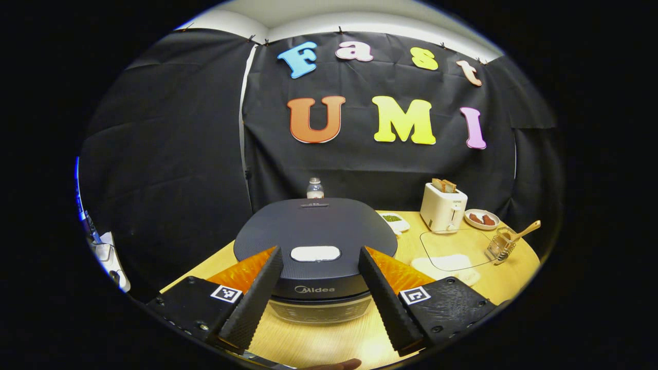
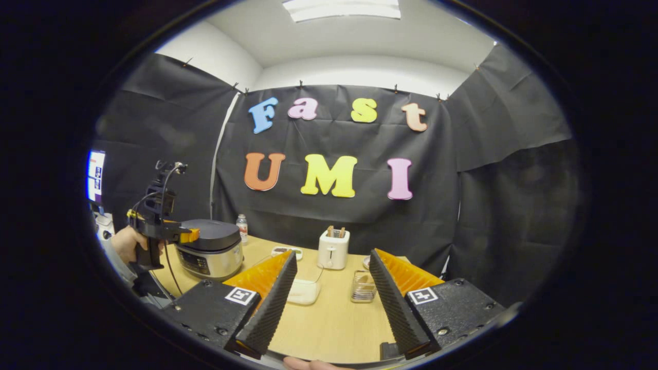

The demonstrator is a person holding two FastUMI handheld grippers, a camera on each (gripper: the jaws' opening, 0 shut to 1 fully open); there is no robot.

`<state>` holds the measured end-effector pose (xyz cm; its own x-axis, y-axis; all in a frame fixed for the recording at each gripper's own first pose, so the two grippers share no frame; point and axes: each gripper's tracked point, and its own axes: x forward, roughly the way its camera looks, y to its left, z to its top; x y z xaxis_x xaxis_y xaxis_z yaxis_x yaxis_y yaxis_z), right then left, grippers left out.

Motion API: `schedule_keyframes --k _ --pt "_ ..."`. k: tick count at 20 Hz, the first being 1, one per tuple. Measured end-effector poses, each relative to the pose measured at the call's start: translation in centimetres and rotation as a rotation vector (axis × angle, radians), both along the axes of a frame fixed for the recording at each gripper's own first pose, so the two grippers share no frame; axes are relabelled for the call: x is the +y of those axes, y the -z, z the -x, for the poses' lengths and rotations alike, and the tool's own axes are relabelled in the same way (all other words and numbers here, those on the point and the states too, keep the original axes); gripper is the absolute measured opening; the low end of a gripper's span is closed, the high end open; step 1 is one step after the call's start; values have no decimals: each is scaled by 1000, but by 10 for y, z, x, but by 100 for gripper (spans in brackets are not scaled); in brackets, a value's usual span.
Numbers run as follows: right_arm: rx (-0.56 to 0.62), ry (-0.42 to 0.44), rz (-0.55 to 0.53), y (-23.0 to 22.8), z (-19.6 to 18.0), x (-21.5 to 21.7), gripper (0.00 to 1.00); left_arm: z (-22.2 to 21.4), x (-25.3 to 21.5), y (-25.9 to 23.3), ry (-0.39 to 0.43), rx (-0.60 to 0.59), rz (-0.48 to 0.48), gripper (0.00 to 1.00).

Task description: Close the left gripper, press the button to open the rice cooker; take a wooden spoon from the chopstick holder with the right hand, scoop a spoonful of rice and pour it into the rice cooker, then put the wooden spoon back into the chopstick holder.

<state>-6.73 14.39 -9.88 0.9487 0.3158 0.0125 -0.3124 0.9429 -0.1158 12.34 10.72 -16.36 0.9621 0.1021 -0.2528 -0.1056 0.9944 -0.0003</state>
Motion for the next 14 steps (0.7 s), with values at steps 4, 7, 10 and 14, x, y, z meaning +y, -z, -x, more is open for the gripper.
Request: schedule_keyframes --k 4,7,10,14 --pt "-7 -1 -25 1 -4 4 89 3 0 2 2 -65 -12 97" --pt "0 5 -29 5 -8 4 89 4 0 8 9 -107 -25 96" --pt "16 14 -13 9 -8 3 89 4 0 6 9 -159 0 96" --pt "16 26 -3 7 -7 1 92 13 -1 3 21 -203 -42 90"
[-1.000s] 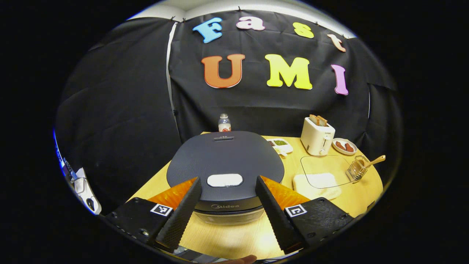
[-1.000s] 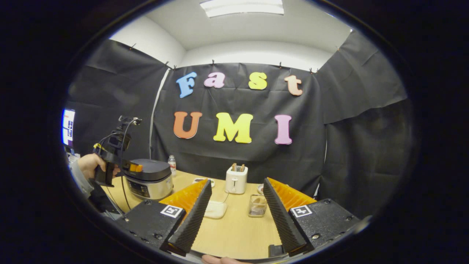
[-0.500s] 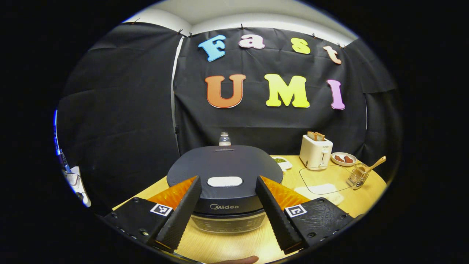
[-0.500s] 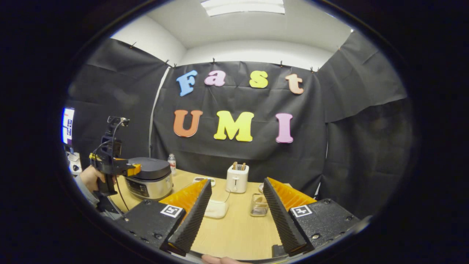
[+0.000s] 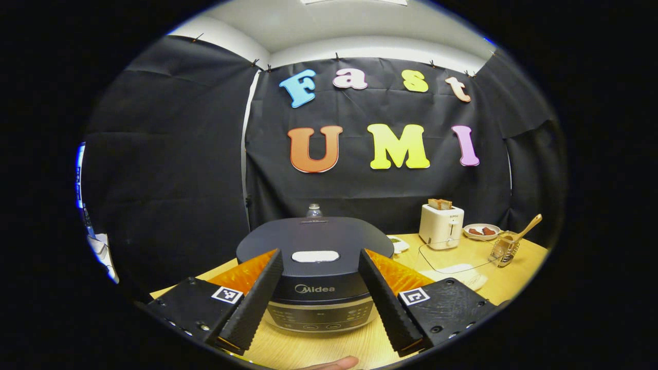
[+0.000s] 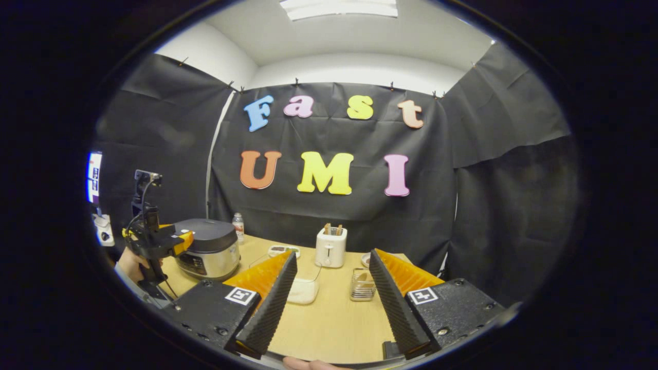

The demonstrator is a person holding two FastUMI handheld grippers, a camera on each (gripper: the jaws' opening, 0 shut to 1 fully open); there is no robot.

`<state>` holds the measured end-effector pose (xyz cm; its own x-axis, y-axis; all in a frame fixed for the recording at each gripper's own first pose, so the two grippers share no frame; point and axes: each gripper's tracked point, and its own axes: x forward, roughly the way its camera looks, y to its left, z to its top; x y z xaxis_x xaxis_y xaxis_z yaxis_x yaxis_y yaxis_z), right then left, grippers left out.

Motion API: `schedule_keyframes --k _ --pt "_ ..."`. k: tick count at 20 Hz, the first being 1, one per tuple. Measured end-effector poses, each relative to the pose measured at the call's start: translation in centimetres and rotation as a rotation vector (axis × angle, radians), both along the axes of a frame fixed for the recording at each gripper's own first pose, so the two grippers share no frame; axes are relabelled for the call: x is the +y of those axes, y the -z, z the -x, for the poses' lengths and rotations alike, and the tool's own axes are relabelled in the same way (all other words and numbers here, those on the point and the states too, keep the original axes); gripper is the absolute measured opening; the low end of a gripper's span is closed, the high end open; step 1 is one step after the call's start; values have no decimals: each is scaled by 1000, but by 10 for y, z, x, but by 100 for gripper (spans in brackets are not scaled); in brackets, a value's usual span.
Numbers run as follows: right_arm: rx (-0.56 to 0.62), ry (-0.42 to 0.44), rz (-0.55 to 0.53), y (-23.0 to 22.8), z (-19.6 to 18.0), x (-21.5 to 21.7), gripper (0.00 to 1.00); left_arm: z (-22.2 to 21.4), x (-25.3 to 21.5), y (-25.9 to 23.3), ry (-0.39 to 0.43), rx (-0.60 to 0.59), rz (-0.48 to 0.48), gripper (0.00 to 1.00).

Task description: Close the left gripper, press the button to open the rice cooker; take a wooden spoon from the chopstick holder with the right hand, scoop a spoonful of rice and pour it into the rice cooker, then put the wooden spoon back into the chopstick holder.

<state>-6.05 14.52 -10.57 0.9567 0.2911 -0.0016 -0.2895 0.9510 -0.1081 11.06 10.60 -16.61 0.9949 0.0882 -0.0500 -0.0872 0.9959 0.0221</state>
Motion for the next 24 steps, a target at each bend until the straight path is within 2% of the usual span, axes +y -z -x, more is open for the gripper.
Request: schedule_keyframes --k 1,2,3,4,5,6,7,9,10,11,12,13,15,16,17,18,21,22,24 --pt "-1 3 1 0 0 0 89 3 -4 0 16 8 -21 84" --pt "0 6 3 0 -1 -1 92 6 -6 -4 26 5 -48 83" --pt "2 9 3 0 0 -2 89 9 -2 -9 13 -1 -69 94" --pt "3 10 1 1 -1 -2 89 15 0 -12 4 8 -72 87" --pt "1 11 0 0 -2 -3 89 21 -6 -17 7 7 -73 97" --pt "1 15 1 1 -3 -4 92 28 -11 -27 10 -4 -71 92" --pt "0 21 1 1 -3 -5 89 34 -14 -36 14 -11 -66 93" --pt "4 28 0 1 -4 -7 89 48 -26 -48 39 -11 -48 93" --pt "6 28 -2 1 -3 -7 92 55 -30 -53 43 -2 -41 93" --pt "6 28 -3 0 -3 -7 89 51 -53 -53 43 5 -28 89" --pt "5 31 -4 -1 -3 -9 89 57 -57 -58 48 11 -12 95" --pt "2 34 -4 -3 -3 -10 92 63 -62 -62 54 15 7 95" --pt "-3 38 -8 -6 -2 -12 89 74 -71 -69 74 29 38 95" --pt "-6 40 -12 -8 -2 -14 89 79 -78 -72 89 34 46 100" --pt "-7 44 -17 -10 -3 -15 92 84 -82 -76 95 32 49 95" --pt "-9 46 -22 -12 -3 -16 89 89 -83 -81 97 27 50 95" --pt "-15 55 -34 -21 -5 -21 89 103 -98 -94 121 4 60 95" --pt "-18 58 -38 -24 -6 -22 89 118 -80 -104 121 -4 58 95" --pt "-23 66 -44 -28 -6 -25 92 128 -81 -111 108 -13 50 96"
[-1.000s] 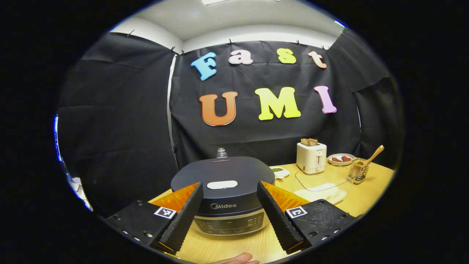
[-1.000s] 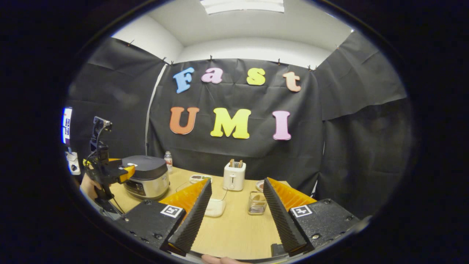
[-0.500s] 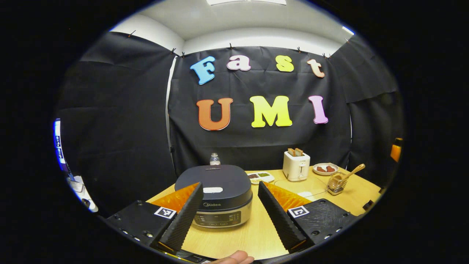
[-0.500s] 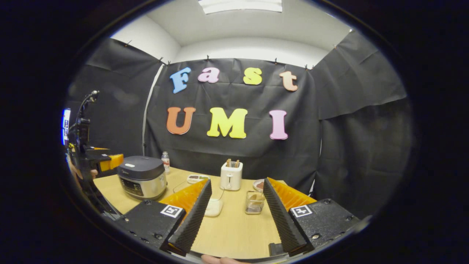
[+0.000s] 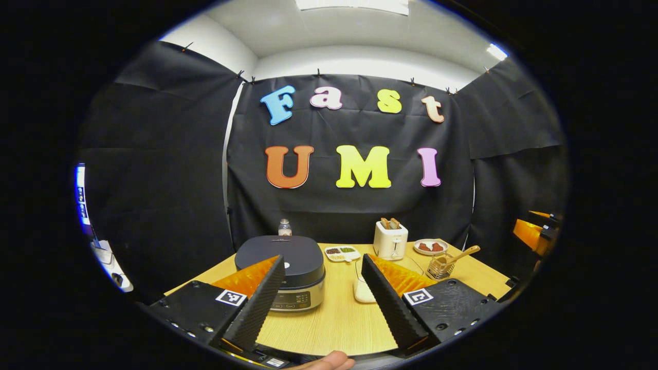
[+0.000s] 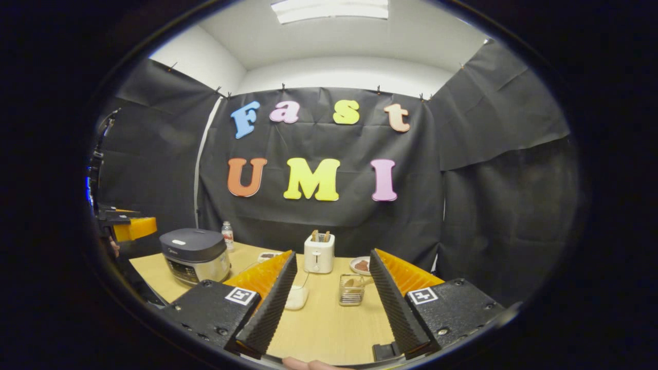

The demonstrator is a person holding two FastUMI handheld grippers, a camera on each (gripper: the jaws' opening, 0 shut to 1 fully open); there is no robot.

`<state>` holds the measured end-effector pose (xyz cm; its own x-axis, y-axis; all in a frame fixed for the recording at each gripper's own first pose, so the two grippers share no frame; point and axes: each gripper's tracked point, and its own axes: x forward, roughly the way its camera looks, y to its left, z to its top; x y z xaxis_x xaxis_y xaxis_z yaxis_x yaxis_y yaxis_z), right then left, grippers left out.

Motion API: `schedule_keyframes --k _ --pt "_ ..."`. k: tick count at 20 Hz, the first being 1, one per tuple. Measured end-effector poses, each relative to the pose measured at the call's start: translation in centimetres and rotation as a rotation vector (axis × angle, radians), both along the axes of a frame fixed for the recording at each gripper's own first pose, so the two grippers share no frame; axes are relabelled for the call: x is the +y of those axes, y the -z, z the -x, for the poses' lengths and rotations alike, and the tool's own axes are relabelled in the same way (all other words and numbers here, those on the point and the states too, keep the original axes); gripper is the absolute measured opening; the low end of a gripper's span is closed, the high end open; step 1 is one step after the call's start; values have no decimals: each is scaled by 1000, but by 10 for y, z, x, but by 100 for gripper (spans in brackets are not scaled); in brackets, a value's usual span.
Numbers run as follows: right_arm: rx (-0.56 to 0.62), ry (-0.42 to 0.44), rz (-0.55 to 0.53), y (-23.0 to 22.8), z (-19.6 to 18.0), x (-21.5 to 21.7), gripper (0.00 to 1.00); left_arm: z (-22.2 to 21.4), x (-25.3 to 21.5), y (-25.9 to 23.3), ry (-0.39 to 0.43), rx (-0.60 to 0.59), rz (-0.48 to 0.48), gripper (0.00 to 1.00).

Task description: Close the left gripper, press the button to open the rice cooker; take a wooden spoon from the chopstick holder with the right hand, scoop a spoonful of rice and pour it into the rice cooker, then put the wooden spoon back into the chopstick holder.

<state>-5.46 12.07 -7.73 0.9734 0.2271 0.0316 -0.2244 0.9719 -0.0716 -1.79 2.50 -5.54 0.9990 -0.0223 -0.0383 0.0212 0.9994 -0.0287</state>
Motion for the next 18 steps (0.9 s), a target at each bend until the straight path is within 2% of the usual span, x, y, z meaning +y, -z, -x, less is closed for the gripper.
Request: schedule_keyframes --k 2,3,4,5,7,9,10,11,12,14,15,17,18 --pt "2 -1 -9 -3 0 0 89 9 -4 -6 -16 -15 -11 96" --pt "8 7 -12 -4 0 -1 92 12 -4 -11 -23 -30 -13 96" --pt "22 21 -15 -3 -2 -4 92 5 -22 -8 -23 -37 -7 100" --pt "35 25 -24 -3 -2 -6 92 8 -26 -10 -17 -38 2 95" --pt "49 21 -47 -6 0 -5 89 11 -33 -12 -3 -41 -2 95" --pt "55 31 -47 -6 -1 -11 92 16 -36 -13 -1 -55 -26 96" --pt "52 35 -40 -7 -1 -12 88 19 -37 -16 -3 -67 -32 95" --pt "49 39 -34 -8 0 -14 92 19 -41 -15 4 -65 -35 96" --pt "47 40 -32 -8 1 -15 89 19 -46 -13 10 -62 -34 96" --pt "41 37 -31 -10 5 -17 89 22 -48 -14 11 -68 -39 96" --pt "38 37 -32 -11 5 -18 92 20 -49 -16 12 -70 -43 95" --pt "36 45 -37 -10 5 -22 89 24 -52 -18 9 -77 -30 95" --pt "36 47 -41 -9 5 -24 92 25 -55 -20 17 -84 -23 95"
